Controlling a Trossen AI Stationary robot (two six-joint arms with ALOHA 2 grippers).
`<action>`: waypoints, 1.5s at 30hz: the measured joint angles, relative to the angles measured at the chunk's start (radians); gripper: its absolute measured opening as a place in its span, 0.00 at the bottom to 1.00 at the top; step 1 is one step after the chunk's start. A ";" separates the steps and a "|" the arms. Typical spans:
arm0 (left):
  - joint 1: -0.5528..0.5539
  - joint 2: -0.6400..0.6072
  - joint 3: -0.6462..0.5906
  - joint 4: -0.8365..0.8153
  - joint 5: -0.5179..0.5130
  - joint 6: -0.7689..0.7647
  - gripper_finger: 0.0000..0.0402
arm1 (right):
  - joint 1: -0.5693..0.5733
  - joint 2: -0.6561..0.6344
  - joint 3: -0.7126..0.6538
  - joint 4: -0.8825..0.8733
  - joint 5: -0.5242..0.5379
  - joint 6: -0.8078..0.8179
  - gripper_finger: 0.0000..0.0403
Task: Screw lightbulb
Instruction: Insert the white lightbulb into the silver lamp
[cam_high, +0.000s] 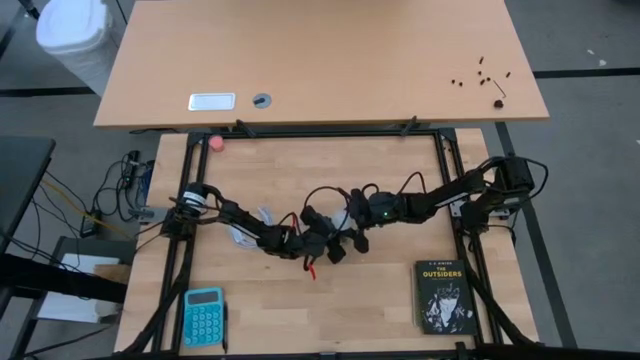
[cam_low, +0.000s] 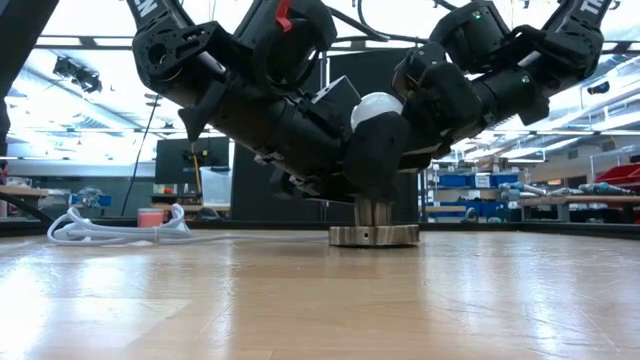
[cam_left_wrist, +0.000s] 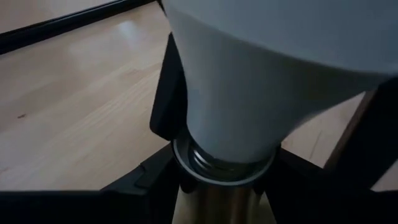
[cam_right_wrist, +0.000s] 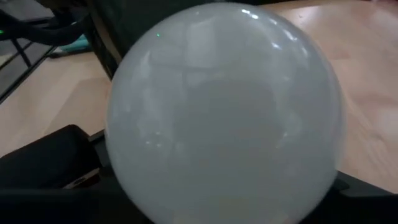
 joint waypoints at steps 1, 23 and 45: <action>0.000 0.000 0.000 0.000 0.003 0.002 0.52 | -0.002 0.000 0.001 -0.002 -0.011 -0.011 0.63; 0.004 -0.003 0.002 -0.001 -0.016 -0.002 0.52 | -0.055 -0.139 0.001 -0.209 -0.158 -0.079 0.82; 0.005 -0.002 0.002 -0.099 0.015 0.051 0.52 | -0.148 -0.238 0.001 -0.378 -0.062 -0.075 0.73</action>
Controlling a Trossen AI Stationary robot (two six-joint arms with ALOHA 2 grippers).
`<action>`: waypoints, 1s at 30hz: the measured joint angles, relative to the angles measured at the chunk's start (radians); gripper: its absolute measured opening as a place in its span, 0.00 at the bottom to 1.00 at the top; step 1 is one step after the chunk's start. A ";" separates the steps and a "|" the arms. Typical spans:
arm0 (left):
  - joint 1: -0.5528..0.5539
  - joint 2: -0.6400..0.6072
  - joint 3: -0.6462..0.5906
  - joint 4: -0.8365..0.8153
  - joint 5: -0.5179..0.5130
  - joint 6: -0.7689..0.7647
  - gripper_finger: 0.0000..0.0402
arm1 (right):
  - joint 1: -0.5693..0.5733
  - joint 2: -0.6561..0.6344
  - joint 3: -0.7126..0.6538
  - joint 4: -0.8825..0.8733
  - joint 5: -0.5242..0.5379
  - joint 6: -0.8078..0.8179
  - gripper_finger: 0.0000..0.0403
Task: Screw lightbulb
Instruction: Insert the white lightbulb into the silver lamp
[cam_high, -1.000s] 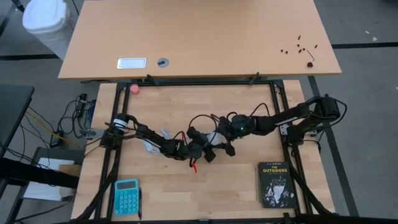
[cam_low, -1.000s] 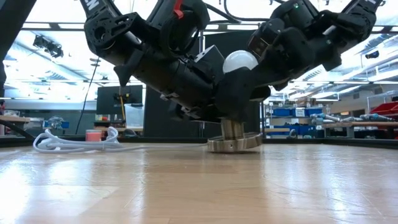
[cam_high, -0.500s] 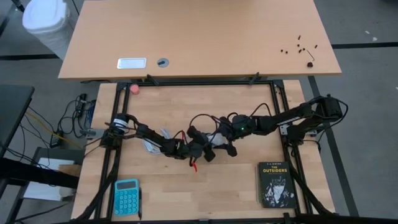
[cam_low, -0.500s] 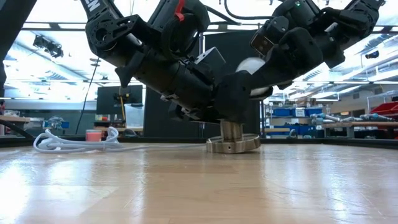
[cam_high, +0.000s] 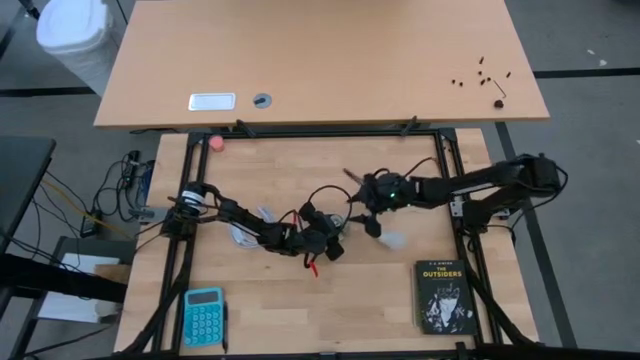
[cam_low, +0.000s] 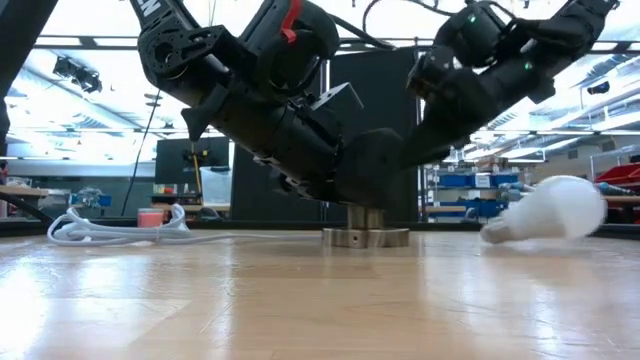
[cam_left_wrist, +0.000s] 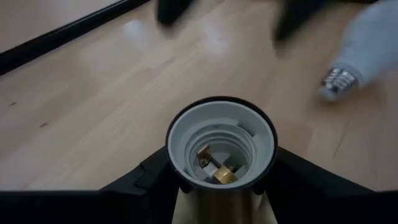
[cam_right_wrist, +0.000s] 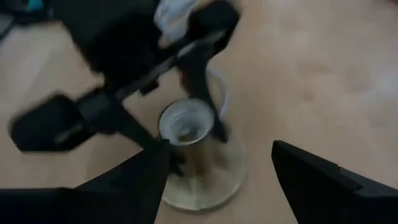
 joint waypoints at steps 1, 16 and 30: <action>0.000 0.000 0.000 -0.005 -0.001 0.002 0.52 | -0.006 -0.031 0.000 -0.014 0.001 0.007 0.73; 0.006 -0.018 -0.002 0.044 0.003 0.163 0.77 | 0.041 -0.327 0.002 -0.527 0.065 0.072 0.73; 0.020 -0.076 0.152 -0.134 0.204 0.159 0.80 | 0.036 -0.348 0.001 -0.660 0.062 0.122 0.73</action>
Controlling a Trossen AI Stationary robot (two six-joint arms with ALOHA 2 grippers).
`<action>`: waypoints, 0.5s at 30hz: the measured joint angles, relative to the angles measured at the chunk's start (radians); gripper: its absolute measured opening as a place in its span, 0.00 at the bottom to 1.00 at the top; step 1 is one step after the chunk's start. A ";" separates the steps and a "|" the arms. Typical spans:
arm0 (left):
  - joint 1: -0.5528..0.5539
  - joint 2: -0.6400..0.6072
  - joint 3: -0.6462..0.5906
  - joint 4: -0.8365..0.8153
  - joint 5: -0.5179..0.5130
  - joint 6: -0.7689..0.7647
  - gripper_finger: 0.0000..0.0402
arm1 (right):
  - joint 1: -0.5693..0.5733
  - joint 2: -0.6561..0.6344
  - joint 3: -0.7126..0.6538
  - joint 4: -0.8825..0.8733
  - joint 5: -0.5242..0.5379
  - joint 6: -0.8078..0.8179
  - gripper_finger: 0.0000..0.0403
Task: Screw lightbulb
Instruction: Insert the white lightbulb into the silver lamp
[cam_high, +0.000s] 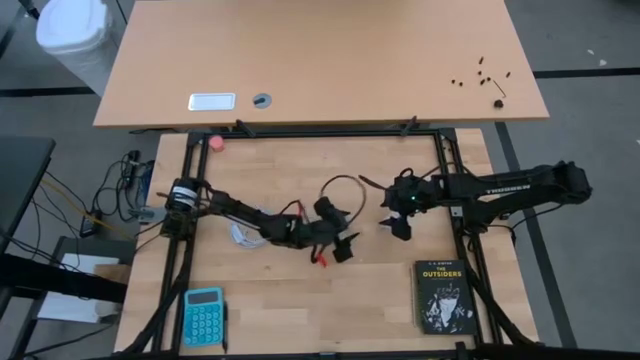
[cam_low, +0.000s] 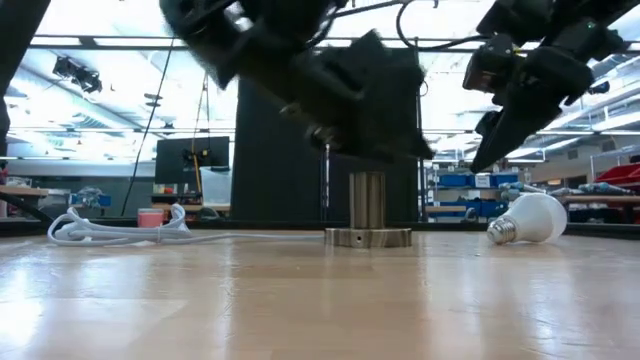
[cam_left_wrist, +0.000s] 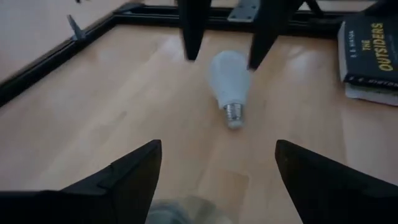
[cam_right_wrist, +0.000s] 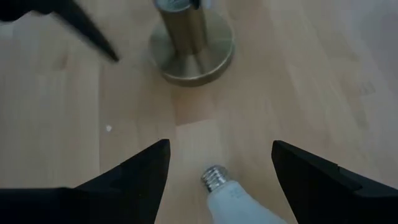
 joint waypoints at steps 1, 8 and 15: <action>0.002 0.002 0.044 -0.070 0.003 0.000 0.80 | -0.003 -0.003 0.000 -0.001 0.000 0.017 0.73; 0.015 0.084 0.315 -0.279 0.149 0.091 0.80 | -0.012 -0.048 0.040 -0.098 0.216 0.110 0.73; 0.031 0.237 0.479 -0.336 0.226 0.130 0.80 | -0.012 -0.103 0.069 -0.254 0.487 0.223 0.73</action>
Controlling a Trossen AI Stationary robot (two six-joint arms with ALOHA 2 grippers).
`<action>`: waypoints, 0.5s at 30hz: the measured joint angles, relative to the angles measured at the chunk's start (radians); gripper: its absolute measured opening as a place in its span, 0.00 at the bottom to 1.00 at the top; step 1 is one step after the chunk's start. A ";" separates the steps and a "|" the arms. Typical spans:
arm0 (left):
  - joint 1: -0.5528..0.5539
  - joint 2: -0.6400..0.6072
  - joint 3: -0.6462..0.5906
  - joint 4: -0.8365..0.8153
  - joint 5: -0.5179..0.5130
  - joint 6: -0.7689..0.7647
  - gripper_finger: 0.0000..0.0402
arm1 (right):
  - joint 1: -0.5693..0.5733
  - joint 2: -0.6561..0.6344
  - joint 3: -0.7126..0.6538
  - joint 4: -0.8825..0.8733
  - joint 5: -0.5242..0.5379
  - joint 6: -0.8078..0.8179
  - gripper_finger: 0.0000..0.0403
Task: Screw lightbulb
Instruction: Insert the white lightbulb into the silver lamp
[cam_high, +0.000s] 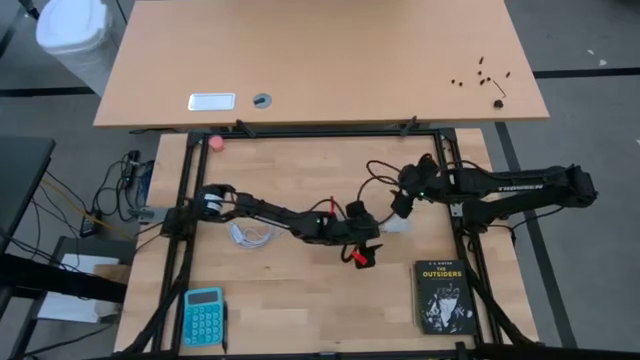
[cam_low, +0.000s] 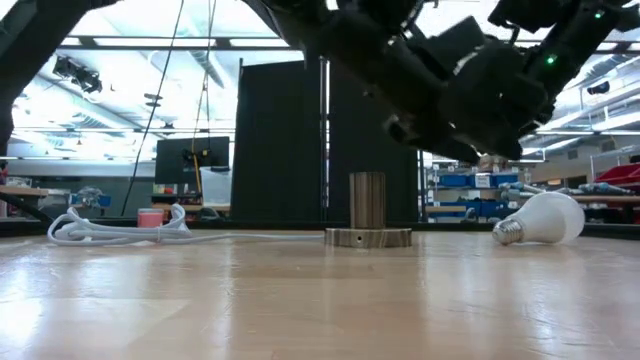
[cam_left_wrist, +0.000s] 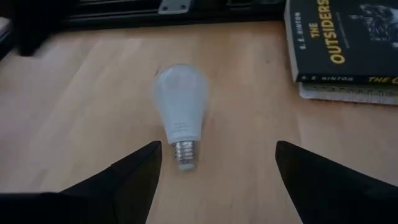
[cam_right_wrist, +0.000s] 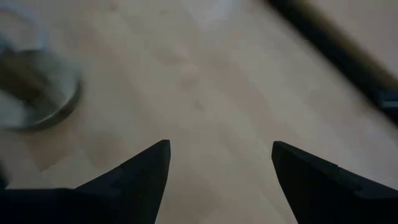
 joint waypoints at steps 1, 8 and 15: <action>-0.001 0.021 0.020 0.008 0.001 0.007 0.80 | 0.000 -0.009 0.000 -0.008 0.016 0.004 0.73; -0.001 0.112 0.097 0.010 0.025 0.026 0.80 | -0.009 -0.062 0.001 -0.026 0.011 -0.061 0.72; -0.001 0.146 0.114 0.062 0.056 0.082 0.80 | -0.026 -0.068 0.001 -0.088 0.002 -0.094 0.72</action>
